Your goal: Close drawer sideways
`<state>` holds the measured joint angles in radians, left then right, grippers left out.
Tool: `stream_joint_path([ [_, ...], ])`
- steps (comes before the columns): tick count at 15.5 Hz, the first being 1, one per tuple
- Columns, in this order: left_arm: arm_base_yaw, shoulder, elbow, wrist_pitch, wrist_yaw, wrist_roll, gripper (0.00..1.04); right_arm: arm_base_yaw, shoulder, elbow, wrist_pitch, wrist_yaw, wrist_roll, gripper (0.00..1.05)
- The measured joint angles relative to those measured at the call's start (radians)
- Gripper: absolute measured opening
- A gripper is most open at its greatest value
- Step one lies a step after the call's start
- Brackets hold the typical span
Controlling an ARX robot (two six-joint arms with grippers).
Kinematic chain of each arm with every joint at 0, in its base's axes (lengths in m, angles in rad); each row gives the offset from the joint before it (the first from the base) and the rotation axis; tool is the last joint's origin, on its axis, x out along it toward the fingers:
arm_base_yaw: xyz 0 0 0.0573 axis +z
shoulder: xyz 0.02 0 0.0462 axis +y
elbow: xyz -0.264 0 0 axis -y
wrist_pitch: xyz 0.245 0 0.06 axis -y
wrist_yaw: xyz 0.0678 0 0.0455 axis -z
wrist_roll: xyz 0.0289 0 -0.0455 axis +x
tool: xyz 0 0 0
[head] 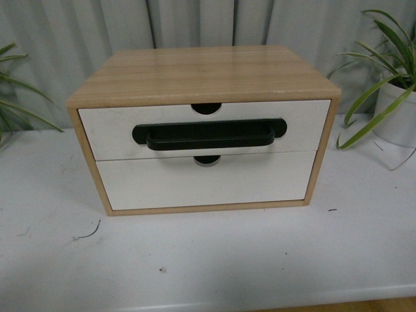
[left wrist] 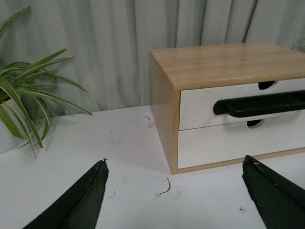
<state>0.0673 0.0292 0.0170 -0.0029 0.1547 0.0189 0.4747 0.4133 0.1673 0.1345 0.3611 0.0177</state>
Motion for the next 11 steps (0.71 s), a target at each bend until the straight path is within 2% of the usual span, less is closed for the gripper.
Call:
stream_joint_path([
  [1,-0.076,-0.019,-0.005,0.005,-0.096,-0.009,0.77,-0.014,-0.033,-0.051,0.111,0.06,-0.01,0.83],
  [2,-0.071,-0.02,-0.005,-0.006,-0.143,-0.012,0.65,-0.075,-0.08,-0.076,0.098,0.034,-0.011,0.7],
  [6,-0.066,-0.02,-0.005,-0.001,-0.155,-0.013,0.16,-0.252,-0.195,-0.111,0.024,-0.134,-0.012,0.21],
  [7,-0.066,-0.02,-0.005,-0.001,-0.154,-0.013,0.02,-0.268,-0.265,-0.113,-0.076,-0.148,-0.012,0.06],
  [9,-0.066,-0.02,-0.005,0.0,-0.155,-0.016,0.02,-0.325,-0.369,-0.128,-0.126,-0.21,-0.017,0.02],
  [10,-0.066,-0.02,-0.005,-0.001,-0.155,-0.016,0.02,-0.413,-0.401,-0.149,-0.134,-0.309,-0.018,0.02],
  [11,-0.066,-0.02,-0.005,-0.001,-0.156,-0.016,0.02,-0.483,-0.406,-0.155,-0.141,-0.34,-0.018,0.02],
])
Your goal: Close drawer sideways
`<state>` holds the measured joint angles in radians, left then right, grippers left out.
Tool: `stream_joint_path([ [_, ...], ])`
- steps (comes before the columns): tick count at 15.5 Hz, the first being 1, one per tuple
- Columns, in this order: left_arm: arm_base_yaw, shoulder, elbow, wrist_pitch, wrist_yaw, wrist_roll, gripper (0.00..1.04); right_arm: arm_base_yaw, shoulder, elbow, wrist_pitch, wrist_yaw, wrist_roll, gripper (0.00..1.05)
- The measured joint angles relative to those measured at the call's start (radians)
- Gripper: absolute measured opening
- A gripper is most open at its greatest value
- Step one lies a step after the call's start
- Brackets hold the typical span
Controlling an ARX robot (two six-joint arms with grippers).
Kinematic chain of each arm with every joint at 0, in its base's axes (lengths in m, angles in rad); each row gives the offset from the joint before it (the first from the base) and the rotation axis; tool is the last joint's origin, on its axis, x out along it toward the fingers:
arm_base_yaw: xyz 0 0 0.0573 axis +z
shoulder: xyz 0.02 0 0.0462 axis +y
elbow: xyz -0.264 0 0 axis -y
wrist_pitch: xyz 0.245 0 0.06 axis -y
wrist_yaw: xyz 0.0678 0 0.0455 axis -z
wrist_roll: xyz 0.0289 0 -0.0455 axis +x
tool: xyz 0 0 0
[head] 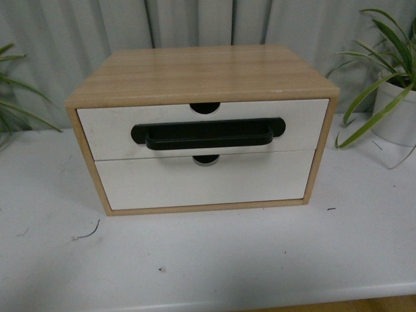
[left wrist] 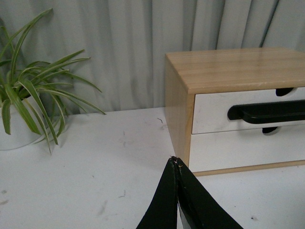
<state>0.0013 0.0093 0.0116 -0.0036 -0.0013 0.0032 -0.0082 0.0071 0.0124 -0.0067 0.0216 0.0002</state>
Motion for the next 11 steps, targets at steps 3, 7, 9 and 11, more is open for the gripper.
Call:
stream_joint_path([
  [3,0.0,0.0,0.0,0.0,0.001,0.0,0.02,0.008,-0.003,0.0,0.002,-0.021,0.0,0.02],
  [7,0.0,0.0,0.0,0.0,0.001,0.0,0.02,0.008,-0.003,0.0,0.002,-0.021,0.0,0.02],
  [9,0.0,0.0,0.0,0.0,0.001,-0.001,0.02,0.008,-0.003,0.0,0.003,-0.021,-0.001,0.03],
  [11,0.0,0.0,0.0,0.0,0.001,-0.001,0.38,0.008,-0.003,0.0,0.002,-0.021,0.0,0.38],
])
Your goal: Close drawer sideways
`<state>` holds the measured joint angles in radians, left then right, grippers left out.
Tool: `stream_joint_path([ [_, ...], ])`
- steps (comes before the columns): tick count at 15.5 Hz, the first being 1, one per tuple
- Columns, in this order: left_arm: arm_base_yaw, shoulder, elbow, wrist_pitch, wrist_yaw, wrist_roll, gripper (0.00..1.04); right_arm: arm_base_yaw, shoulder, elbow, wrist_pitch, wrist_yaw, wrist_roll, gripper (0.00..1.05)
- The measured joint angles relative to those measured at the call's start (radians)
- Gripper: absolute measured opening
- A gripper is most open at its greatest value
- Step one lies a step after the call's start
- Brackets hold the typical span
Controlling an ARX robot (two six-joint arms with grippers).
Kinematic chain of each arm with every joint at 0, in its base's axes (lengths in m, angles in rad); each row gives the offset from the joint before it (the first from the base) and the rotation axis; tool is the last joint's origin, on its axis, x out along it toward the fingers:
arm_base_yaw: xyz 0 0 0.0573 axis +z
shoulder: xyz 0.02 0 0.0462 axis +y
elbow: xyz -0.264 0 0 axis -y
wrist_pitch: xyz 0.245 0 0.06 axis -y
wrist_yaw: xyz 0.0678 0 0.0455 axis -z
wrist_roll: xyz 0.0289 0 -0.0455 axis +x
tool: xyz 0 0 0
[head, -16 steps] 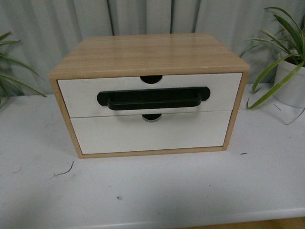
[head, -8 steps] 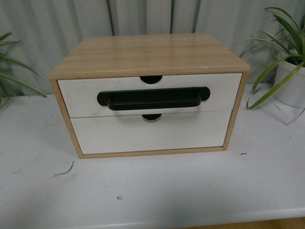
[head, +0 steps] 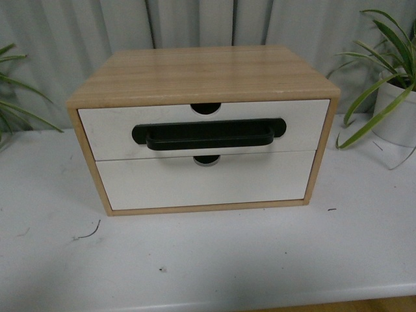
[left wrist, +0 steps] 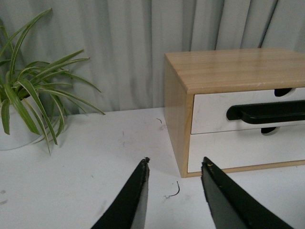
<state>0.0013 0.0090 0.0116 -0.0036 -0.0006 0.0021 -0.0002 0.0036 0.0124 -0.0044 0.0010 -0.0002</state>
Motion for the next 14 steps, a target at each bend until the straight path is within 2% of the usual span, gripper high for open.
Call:
stream_joint_path([
  [1,0.0,0.0,0.0,0.0,0.0,0.0,0.52,0.0,0.0,0.0,0.0,0.0,0.0,0.53],
  [2,0.0,0.0,0.0,0.0,0.0,0.0,0.72,0.0,0.0,0.0,0.0,0.0,0.0,0.73],
  [4,0.0,0.0,0.0,0.0,0.0,0.0,0.95,0.0,0.0,0.0,0.0,0.0,0.0,0.97],
  [5,0.0,0.0,0.0,0.0,0.0,0.001,1.0,0.0,0.0,0.0,0.0,0.0,0.0,1.0],
  [7,0.0,0.0,0.0,0.0,0.0,0.0,0.97,0.0,0.0,0.0,0.0,0.0,0.0,0.97],
  [14,0.0,0.0,0.0,0.0,0.0,0.0,0.98,0.0,0.0,0.0,0.0,0.0,0.0,0.98],
])
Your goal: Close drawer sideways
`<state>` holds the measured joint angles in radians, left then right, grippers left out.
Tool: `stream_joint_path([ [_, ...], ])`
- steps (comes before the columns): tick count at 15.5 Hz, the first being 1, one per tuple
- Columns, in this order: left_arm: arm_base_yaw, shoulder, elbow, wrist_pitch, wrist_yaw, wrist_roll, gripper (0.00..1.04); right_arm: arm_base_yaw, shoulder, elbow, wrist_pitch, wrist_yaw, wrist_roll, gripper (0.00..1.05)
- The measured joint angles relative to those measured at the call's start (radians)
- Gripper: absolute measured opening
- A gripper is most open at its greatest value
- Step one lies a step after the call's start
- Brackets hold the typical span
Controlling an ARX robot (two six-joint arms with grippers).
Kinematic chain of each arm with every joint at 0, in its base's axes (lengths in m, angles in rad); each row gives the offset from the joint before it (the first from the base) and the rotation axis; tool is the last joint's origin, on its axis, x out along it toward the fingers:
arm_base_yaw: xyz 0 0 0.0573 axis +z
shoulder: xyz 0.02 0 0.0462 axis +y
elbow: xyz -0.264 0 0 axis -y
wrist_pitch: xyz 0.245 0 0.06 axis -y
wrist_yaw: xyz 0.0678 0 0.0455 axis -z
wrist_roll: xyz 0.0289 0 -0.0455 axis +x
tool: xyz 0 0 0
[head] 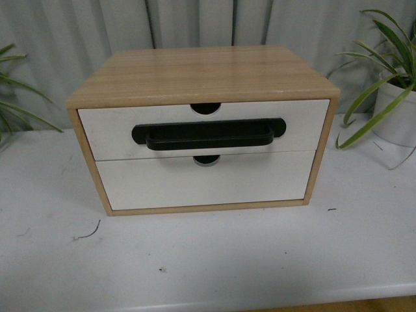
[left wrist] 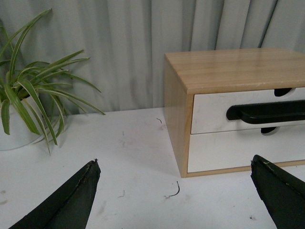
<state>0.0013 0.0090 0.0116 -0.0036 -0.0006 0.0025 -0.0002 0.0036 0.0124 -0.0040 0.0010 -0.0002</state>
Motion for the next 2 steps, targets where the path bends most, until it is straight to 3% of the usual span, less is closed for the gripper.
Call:
stream_joint_path([
  [2,0.0,0.0,0.0,0.0,0.0,0.0,0.98,0.0,0.0,0.0,0.0,0.0,0.0,0.98],
])
